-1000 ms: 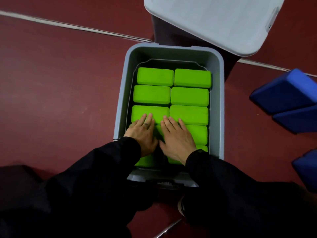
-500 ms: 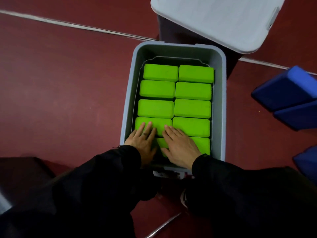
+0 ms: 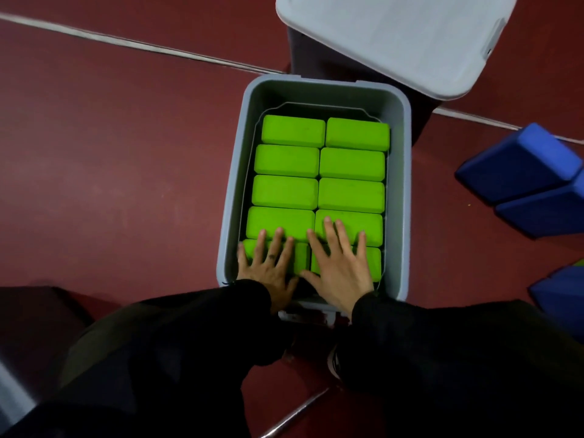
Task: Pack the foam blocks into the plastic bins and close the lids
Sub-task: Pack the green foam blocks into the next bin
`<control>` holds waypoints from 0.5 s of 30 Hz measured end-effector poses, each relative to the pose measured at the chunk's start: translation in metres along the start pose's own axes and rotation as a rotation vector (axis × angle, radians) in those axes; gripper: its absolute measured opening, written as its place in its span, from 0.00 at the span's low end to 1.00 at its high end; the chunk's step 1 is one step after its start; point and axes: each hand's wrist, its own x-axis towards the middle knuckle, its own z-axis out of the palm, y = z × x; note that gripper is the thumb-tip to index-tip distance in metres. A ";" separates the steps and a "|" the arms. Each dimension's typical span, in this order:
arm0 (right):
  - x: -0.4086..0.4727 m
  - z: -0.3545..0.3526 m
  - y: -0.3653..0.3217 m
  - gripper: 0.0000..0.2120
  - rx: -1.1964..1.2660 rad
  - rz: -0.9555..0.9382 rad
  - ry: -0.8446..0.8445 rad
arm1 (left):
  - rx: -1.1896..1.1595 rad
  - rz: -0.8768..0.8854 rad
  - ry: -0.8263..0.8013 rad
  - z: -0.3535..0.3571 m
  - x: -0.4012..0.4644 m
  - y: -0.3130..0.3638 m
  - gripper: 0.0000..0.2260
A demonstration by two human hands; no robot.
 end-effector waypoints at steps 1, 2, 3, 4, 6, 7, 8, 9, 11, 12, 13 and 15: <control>-0.005 0.012 0.002 0.41 0.025 0.030 0.017 | -0.014 -0.008 0.009 0.005 0.001 0.002 0.41; -0.006 0.021 0.005 0.41 0.049 0.048 0.017 | -0.022 -0.014 0.014 0.009 0.003 0.001 0.44; -0.005 0.026 0.008 0.43 0.061 0.056 0.000 | -0.028 -0.017 0.016 0.011 0.007 0.000 0.45; -0.001 0.028 0.011 0.44 0.067 0.056 -0.028 | -0.028 -0.017 0.019 0.012 0.011 -0.002 0.46; 0.005 0.028 0.013 0.46 0.080 0.032 -0.121 | -0.033 -0.017 -0.005 0.012 0.014 -0.003 0.45; 0.004 0.027 0.013 0.46 0.086 0.022 -0.149 | -0.040 -0.018 -0.014 0.013 0.013 -0.003 0.44; 0.003 0.028 0.013 0.46 0.091 0.021 -0.130 | -0.045 -0.017 -0.002 0.014 0.013 -0.002 0.44; 0.001 0.028 0.014 0.45 0.098 0.029 -0.094 | -0.048 -0.014 0.025 0.014 0.014 -0.002 0.44; 0.000 0.026 0.015 0.42 0.087 0.035 -0.005 | -0.049 0.023 0.108 0.010 0.015 -0.005 0.44; 0.002 0.026 0.018 0.41 0.065 0.038 0.043 | -0.028 0.061 0.136 0.008 0.020 -0.008 0.46; 0.004 0.026 0.021 0.40 0.051 0.047 0.072 | -0.001 0.093 0.138 0.007 0.024 -0.011 0.48; 0.010 0.025 0.027 0.41 0.048 0.080 0.085 | 0.055 0.116 0.143 0.010 0.030 -0.016 0.52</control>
